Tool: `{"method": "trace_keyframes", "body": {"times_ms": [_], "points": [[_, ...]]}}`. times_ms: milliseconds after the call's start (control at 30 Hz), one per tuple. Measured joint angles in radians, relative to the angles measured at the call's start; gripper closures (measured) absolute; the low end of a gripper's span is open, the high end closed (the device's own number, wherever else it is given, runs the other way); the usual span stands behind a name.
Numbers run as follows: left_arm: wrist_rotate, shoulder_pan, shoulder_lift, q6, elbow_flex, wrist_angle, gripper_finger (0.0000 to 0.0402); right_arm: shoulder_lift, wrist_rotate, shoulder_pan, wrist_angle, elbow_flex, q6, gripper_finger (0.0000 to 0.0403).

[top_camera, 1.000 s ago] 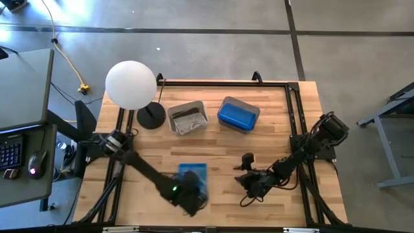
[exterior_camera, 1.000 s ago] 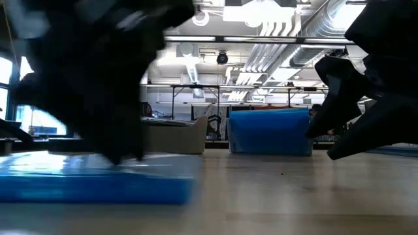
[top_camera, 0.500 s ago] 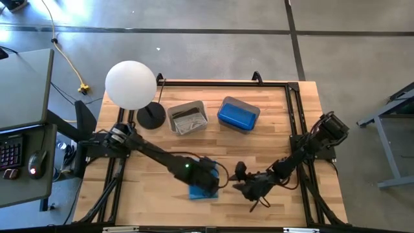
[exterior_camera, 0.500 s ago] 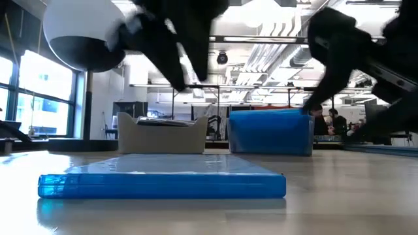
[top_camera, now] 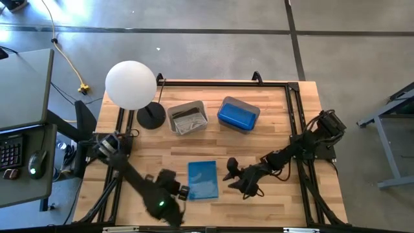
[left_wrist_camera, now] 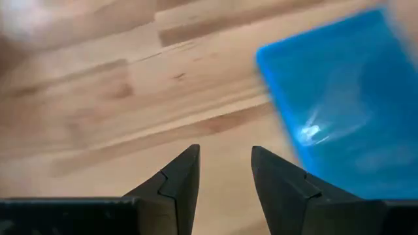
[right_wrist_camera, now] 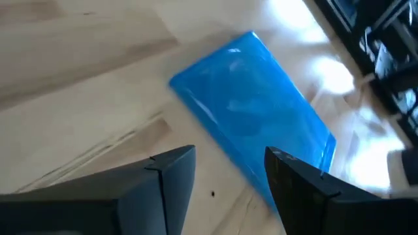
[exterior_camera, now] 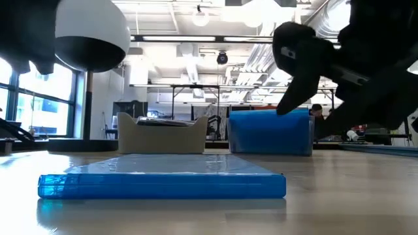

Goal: Pick & place jewel cases by type
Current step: Put the blue CD case into the black bin

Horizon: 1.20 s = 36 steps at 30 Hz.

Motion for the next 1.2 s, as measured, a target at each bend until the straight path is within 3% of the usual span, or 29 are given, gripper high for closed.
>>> {"method": "trace_keyframes", "body": {"times_ms": [100, 267, 500, 667, 867, 1067, 1200], "points": [[-0.116, -0.039, -0.001, -0.128, -0.088, 0.145, 0.0264, 0.003, -0.031, -0.014, 0.044, 0.000, -0.022, 0.0224], [-0.211, -0.029, 0.000, -0.128, -0.258, 0.470, 0.0264, 0.086, -0.103, -0.033, 0.071, 0.059, -0.052, 0.0224], [-0.171, 0.052, -0.009, 0.008, -0.425, 0.806, 0.0264, 0.234, -0.009, -0.052, -0.054, 0.199, -0.046, 0.0224], [-0.146, 0.093, -0.010, 0.106, -0.445, 0.872, 0.0265, 0.245, -0.030, -0.068, -0.085, 0.223, -0.032, 0.0223], [-0.154, 0.100, -0.005, 0.114, -0.432, 0.876, 0.0265, 0.243, 0.000, -0.060, -0.094, 0.221, -0.060, 0.0224], [-0.159, 0.111, -0.002, 0.163, -0.426, 0.972, 0.0264, 0.243, 0.139, -0.007, -0.070, 0.226, -0.192, 0.0224], [-0.142, 0.140, -0.002, 0.262, -0.429, 1.029, 0.0264, 0.241, 0.137, 0.013, -0.078, 0.230, -0.214, 0.0224]]}}
